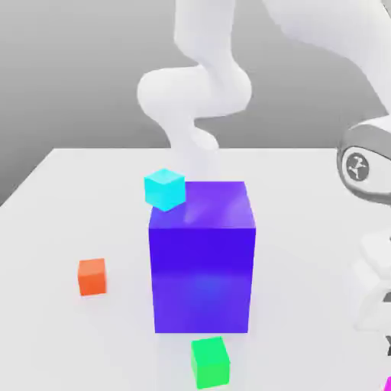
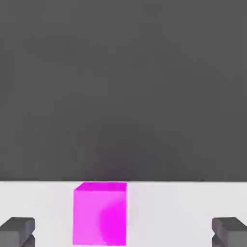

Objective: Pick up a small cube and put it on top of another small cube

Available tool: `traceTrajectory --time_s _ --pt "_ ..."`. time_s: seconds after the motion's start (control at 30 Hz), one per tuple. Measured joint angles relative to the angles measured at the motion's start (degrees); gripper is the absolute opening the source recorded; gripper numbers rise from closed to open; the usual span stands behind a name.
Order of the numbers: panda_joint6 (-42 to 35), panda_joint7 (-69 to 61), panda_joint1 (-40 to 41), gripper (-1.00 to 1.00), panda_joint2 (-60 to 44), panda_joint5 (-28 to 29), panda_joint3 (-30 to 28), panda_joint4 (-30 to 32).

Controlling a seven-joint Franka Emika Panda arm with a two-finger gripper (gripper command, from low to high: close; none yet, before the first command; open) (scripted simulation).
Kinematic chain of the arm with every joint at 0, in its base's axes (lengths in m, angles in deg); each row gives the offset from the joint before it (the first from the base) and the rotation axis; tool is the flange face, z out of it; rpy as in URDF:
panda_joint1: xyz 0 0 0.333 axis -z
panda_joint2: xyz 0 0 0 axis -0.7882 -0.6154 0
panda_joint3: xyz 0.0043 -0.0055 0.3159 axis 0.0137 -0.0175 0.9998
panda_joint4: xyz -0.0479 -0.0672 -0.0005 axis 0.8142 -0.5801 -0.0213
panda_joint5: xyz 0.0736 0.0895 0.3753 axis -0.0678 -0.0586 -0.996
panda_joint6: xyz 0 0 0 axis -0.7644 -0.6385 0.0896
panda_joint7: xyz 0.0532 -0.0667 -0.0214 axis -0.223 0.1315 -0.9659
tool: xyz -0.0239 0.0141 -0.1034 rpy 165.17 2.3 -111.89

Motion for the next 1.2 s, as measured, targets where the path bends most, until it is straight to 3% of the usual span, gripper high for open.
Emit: traceTrajectory --time_s 0.13,0.17,0.37,0.53,1.0,1.17,1.2 --pt "5.1 1.9 -2.0 0.00 -8.3 1.9 -1.7 -2.0" --pt "5.9 2.1 -2.3 -1.00 -9.4 2.1 -2.0 -2.3" --pt "6.4 2.1 -2.4 -1.00 -10.0 2.1 -2.2 -2.5" --pt "1.1 0.4 -0.8 -1.00 -2.3 0.2 -0.6 -0.1" --pt "5.4 -29.9 20.0 -1.00 22.4 -7.9 -4.8 28.1" --pt "13.7 -30.2 20.6 -1.00 15.4 -6.0 -6.1 29.5" --pt "14.8 -30.0 20.5 1.00 14.2 -5.8 -6.3 29.5"
